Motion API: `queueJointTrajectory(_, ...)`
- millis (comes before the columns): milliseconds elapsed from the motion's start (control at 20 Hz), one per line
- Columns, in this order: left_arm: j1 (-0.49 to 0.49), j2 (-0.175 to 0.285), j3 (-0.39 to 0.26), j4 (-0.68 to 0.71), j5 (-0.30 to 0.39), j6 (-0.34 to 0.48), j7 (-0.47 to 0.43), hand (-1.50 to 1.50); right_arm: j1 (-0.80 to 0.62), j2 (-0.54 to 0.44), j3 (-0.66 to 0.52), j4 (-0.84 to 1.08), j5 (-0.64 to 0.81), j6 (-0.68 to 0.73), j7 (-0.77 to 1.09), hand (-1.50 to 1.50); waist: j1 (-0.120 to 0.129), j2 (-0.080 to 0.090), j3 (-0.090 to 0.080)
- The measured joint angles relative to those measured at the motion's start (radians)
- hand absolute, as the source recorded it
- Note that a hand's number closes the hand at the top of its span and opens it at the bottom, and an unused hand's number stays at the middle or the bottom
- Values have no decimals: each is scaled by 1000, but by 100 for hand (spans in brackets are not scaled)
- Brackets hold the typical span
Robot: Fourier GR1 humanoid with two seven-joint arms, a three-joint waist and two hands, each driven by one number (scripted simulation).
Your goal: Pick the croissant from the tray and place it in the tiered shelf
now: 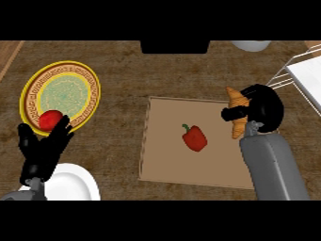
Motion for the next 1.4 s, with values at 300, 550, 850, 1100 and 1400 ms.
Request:
queueJointTrajectory(300,-11,2,2,0,-2,2,14,0,-203,-8,-25,-39,261,-8,163,150,6,-5,-1)
queueJointTrajectory(550,-6,2,3,-7,-5,6,18,0,-333,-12,-57,-112,432,72,232,150,-2,-10,-1)
queueJointTrajectory(850,11,-8,-1,-22,-4,7,22,0,-471,-34,-136,-186,547,202,245,150,-5,-10,0)
queueJointTrajectory(1100,-7,0,16,-8,0,6,27,0,-568,-83,-235,-241,583,300,210,150,-10,-9,0)
queueJointTrajectory(1400,-10,-1,19,-6,1,-4,27,0,-635,-190,-357,-253,587,381,149,150,-7,-6,1)
